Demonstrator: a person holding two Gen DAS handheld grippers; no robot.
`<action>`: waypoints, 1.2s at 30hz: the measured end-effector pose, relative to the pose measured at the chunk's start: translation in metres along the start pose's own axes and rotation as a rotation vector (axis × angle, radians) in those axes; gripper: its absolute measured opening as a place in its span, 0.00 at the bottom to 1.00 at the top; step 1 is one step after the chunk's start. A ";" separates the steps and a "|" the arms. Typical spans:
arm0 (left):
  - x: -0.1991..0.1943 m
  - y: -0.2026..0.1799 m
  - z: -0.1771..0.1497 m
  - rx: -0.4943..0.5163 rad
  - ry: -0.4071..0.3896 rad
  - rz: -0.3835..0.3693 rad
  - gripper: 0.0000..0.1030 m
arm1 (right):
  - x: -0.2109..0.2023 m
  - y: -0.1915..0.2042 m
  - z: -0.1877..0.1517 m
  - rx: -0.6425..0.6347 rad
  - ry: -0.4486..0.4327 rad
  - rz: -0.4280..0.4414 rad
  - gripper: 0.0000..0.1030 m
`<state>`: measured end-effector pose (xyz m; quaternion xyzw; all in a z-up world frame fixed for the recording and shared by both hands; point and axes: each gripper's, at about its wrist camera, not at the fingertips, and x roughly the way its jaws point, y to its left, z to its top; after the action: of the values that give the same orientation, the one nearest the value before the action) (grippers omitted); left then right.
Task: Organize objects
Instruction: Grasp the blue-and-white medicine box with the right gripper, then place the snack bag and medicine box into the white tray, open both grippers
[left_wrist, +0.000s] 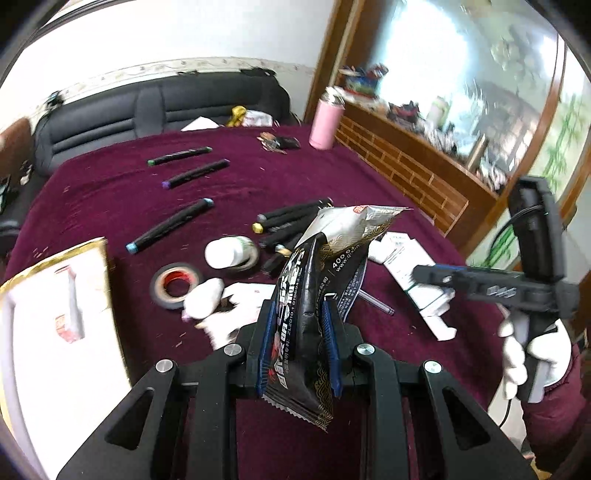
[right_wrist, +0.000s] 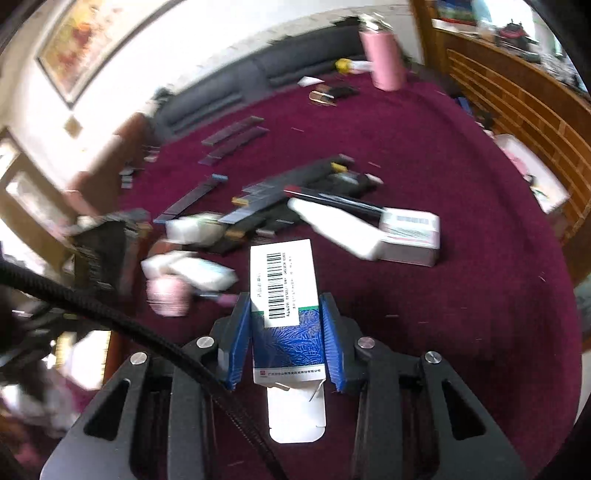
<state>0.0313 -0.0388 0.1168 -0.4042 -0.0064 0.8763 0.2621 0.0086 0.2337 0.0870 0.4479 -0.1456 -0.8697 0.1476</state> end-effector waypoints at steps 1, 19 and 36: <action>-0.013 0.009 -0.003 -0.020 -0.015 -0.003 0.21 | -0.007 0.011 0.003 -0.017 -0.002 0.030 0.33; -0.128 0.201 0.022 -0.295 -0.055 0.290 0.21 | 0.075 0.294 0.082 -0.128 0.166 0.472 0.33; -0.007 0.302 -0.024 -0.506 0.121 0.331 0.22 | 0.259 0.289 0.047 -0.019 0.351 0.289 0.34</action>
<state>-0.0849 -0.3079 0.0384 -0.5038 -0.1428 0.8519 0.0065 -0.1368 -0.1254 0.0341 0.5655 -0.1721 -0.7496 0.2978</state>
